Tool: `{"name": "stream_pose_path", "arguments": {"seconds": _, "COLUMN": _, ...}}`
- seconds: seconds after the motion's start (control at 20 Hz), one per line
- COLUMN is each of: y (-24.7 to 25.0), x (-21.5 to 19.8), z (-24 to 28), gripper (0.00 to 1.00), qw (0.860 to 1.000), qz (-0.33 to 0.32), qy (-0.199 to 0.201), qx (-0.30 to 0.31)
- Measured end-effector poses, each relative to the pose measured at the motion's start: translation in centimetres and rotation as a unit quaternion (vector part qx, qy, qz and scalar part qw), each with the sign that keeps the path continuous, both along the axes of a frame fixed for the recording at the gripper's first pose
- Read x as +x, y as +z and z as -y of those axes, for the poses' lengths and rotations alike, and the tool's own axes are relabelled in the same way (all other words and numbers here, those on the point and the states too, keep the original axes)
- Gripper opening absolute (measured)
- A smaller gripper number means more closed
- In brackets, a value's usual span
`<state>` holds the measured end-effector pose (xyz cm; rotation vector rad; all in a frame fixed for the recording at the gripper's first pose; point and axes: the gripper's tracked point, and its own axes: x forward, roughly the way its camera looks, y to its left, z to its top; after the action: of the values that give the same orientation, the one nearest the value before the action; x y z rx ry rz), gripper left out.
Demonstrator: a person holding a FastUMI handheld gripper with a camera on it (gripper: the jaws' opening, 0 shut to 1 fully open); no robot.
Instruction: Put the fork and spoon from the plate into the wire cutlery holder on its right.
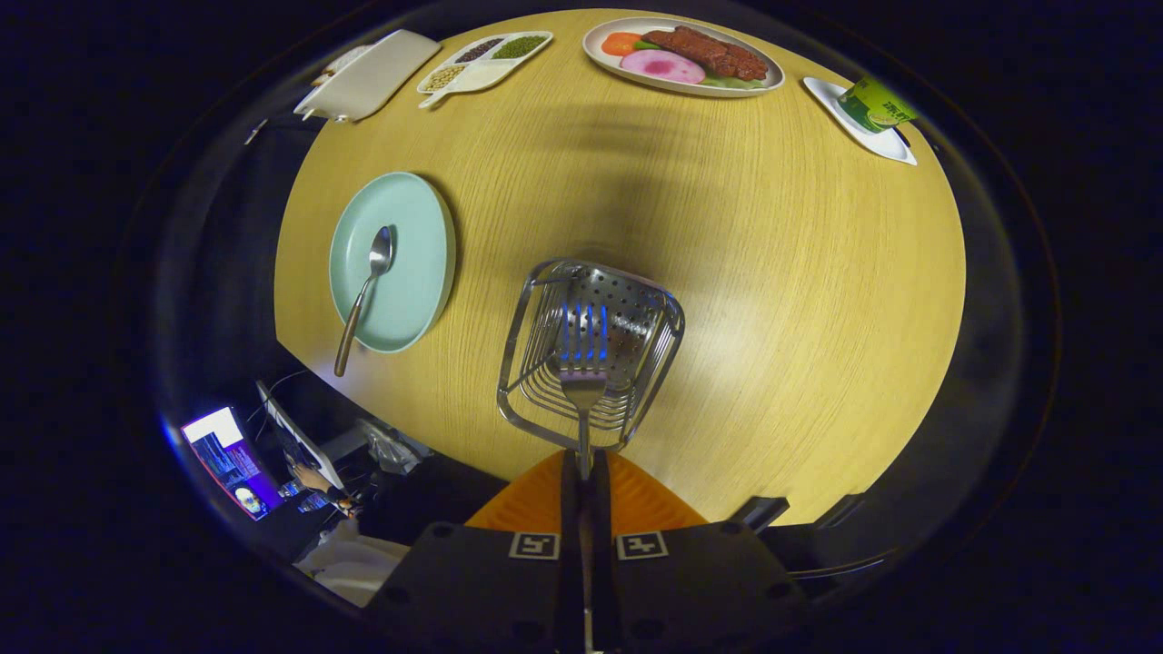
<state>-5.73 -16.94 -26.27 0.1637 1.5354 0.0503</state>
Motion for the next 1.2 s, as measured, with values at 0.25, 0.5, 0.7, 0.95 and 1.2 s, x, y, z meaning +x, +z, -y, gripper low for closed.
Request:
{"name": "stream_pose_path", "arguments": {"seconds": 0.25, "y": 1.8, "x": 0.8, "z": 0.5, "gripper": 0.37, "qw": 0.999, "qz": 0.036, "qy": -0.023, "qx": 0.022}}
{"name": "stream_pose_path", "arguments": {"seconds": 0.5, "y": 5.8, "x": 2.4, "z": 0.4, "gripper": 0.99, "qw": 0.987, "qz": 0.128, "qy": -0.08, "qx": 0.05}}
{"name": "stream_pose_path", "arguments": {"seconds": 0.7, "y": 9.4, "x": 3.2, "z": -1.2, "gripper": 0.99, "qw": 0.968, "qz": 0.207, "qy": -0.123, "qx": 0.072}}
{"name": "stream_pose_path", "arguments": {"seconds": 0.95, "y": 12.7, "x": 4.0, "z": -2.9, "gripper": 0.99, "qw": 0.938, "qz": 0.309, "qy": -0.146, "qx": 0.048}}
{"name": "stream_pose_path", "arguments": {"seconds": 1.2, "y": 14.9, "x": 4.4, "z": -5.0, "gripper": 0.99, "qw": 0.908, "qz": 0.398, "qy": -0.134, "qx": -0.003}}
